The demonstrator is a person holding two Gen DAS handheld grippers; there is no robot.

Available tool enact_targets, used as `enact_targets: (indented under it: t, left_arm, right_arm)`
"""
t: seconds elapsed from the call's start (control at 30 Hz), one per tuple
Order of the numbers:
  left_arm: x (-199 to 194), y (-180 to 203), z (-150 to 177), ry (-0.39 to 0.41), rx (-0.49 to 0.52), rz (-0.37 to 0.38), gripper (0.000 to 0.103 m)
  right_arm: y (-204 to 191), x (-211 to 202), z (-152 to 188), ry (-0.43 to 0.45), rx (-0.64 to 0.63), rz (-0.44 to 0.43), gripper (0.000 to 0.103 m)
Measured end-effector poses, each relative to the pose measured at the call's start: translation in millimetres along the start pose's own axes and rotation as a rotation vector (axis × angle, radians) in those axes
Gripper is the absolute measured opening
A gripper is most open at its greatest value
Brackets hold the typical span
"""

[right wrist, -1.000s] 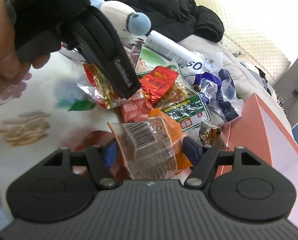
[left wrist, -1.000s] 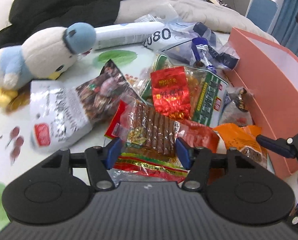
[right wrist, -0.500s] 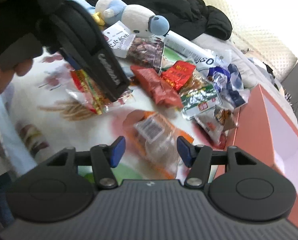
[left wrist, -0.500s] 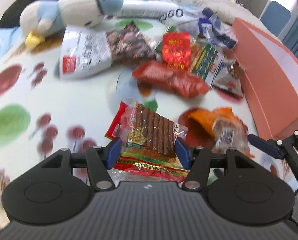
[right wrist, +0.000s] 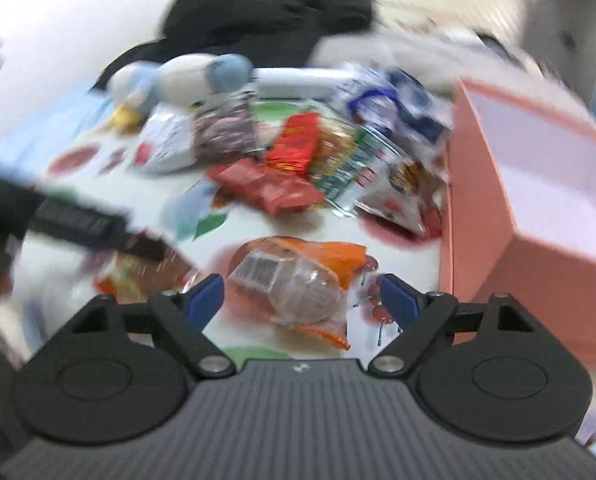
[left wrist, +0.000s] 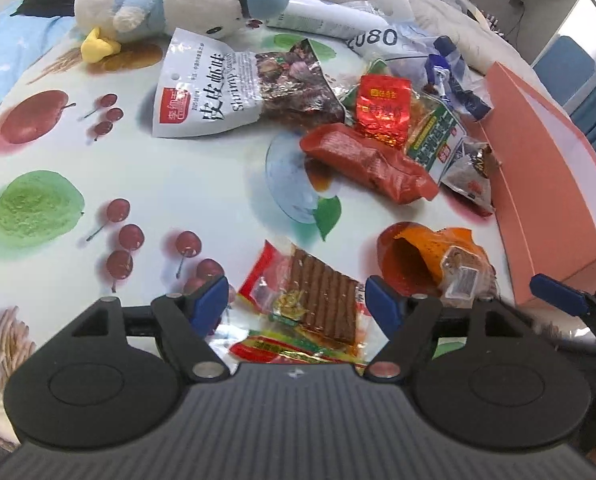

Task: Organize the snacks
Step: 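Grasp the orange-topped clear snack bag with the right tool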

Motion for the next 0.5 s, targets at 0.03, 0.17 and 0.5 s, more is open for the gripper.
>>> enact_targets:
  t: [0.03,0.17,0.5]
  left_arm:
    - [1,-1,0,-0.002,0.0,0.002,0.079]
    - [4,-5,3,-0.014,0.007,0.007,0.079]
    - [5,0,4,-0.007,0.077,0.014,0.077]
  right_arm:
    - [4,4,-3,-0.015,0.061,-0.008,0.086]
    - [16,24,-11,-0.083,0.3,-0.046,0.086]
    - [13,58,-5,-0.14,0.334,0.029,0.085]
Point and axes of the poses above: each gripper's, at about its wrist camera, not at the fingertips, and x roughly the way its jaws point, y to its right, z to its underside, the point moved 4 cm from there along x, roughly the way its jaws point, and after that the axes turned 11 degrees about x, right-handed, at the moved point
